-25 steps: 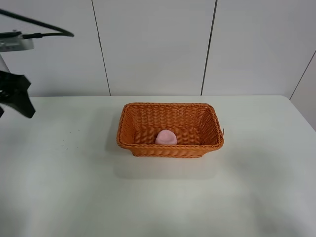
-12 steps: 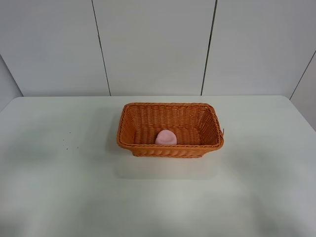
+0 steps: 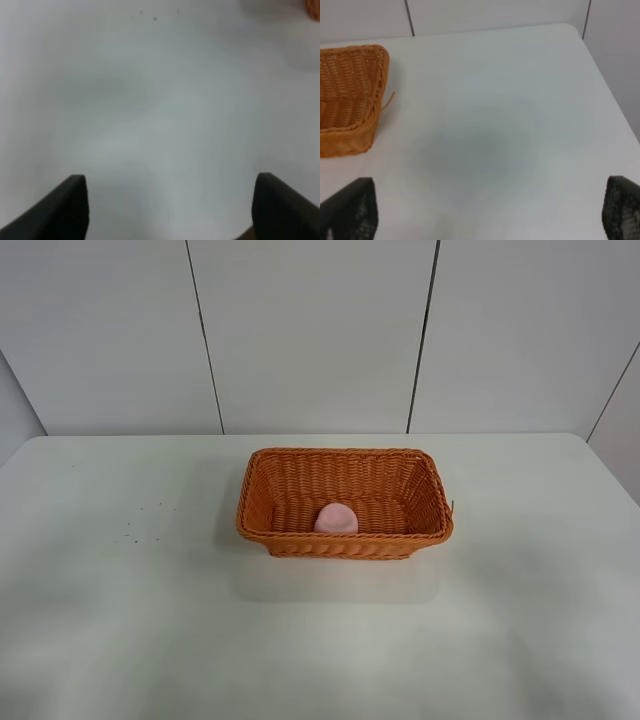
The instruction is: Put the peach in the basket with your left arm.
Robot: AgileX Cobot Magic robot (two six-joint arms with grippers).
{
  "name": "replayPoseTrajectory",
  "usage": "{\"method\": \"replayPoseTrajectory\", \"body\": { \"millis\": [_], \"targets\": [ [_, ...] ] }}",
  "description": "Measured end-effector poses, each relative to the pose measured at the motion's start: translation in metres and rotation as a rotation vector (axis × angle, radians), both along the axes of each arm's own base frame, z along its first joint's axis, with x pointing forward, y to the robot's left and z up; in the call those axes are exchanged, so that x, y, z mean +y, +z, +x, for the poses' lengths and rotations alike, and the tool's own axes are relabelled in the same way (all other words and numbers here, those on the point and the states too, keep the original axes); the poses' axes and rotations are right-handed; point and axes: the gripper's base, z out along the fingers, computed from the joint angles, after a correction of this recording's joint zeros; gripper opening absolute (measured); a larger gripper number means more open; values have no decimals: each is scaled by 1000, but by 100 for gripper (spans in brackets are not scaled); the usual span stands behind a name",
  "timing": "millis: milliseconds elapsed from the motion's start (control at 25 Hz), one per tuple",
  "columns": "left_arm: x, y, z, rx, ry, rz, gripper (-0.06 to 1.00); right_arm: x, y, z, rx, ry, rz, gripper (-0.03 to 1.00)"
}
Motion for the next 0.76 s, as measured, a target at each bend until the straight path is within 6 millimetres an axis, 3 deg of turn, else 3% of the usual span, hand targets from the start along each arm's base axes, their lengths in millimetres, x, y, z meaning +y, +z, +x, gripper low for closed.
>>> {"method": "replayPoseTrajectory", "body": {
  "millis": [320, 760],
  "targets": [
    [0, 0, -18, -136, 1, -1, 78, 0, 0, 0, 0, 0, 0, 69],
    [0, 0, -19, -144, 2, -2, 78, 0, 0, 0, 0, 0, 0, 69]
  ]
}}
